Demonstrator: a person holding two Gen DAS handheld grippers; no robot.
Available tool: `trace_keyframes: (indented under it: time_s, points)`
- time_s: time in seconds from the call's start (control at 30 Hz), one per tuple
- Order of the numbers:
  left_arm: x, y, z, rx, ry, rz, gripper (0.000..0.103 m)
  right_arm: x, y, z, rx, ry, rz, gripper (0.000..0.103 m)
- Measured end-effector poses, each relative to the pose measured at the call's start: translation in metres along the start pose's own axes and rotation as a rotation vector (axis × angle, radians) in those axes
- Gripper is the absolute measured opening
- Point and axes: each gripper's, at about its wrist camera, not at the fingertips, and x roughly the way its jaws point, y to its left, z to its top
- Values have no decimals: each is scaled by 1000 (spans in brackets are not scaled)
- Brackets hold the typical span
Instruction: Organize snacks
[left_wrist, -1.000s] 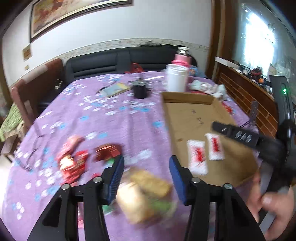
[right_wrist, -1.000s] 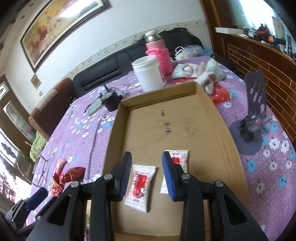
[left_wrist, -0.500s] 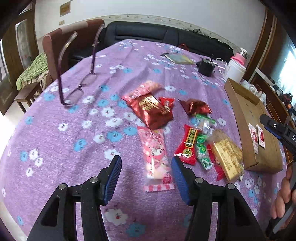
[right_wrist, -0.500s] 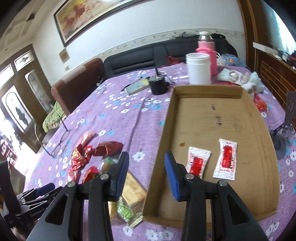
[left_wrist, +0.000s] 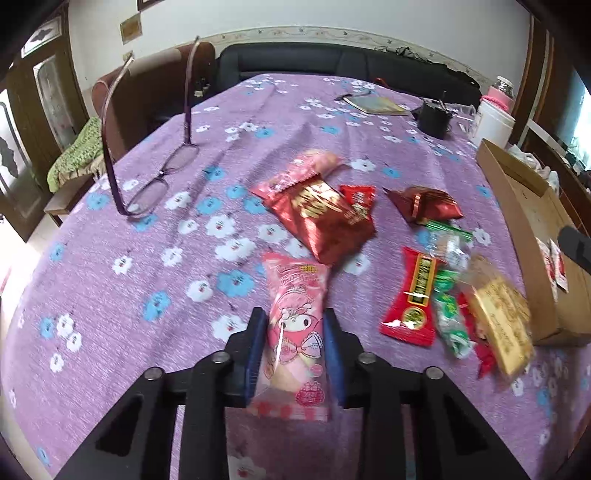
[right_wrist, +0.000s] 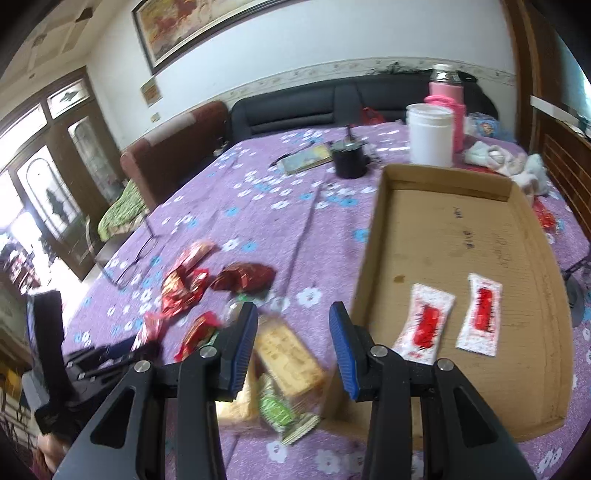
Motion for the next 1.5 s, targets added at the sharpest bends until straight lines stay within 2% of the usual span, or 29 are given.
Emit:
trace_keyframes:
  time_s: [0.17,0.43,0.6,0.67,0.8,0.97,1.1,1.27,1.5]
  points:
    - [4,15,4,-33,-33,22,31,15,28,-12,-101,92,76,47]
    - [5,15,4,-36,-40,19,31,30,61,-35,-295,196,1,47]
    - [4,15,4,-29,-43,28,32,43,63,-43,-333,248,-43,47]
    - [4,15,3,-30,-44,27,32,46,62,-45,-337,260,-48,36]
    - [4,16,4,-33,-47,25,27,43,59,-42,-314,239,-33,35]
    - [1,20,4,-51,-50,-5,27,30,54,-33,-262,177,4,35]
    - [-6,16,4,-39,-83,-18,26,24,55,-28,-238,138,35,35]
    - [-14,13,1,-26,-118,-16,26,23,52,-25,-204,126,60,35]
    - [-14,13,2,-26,-123,-20,26,23,47,-23,-168,118,95,35]
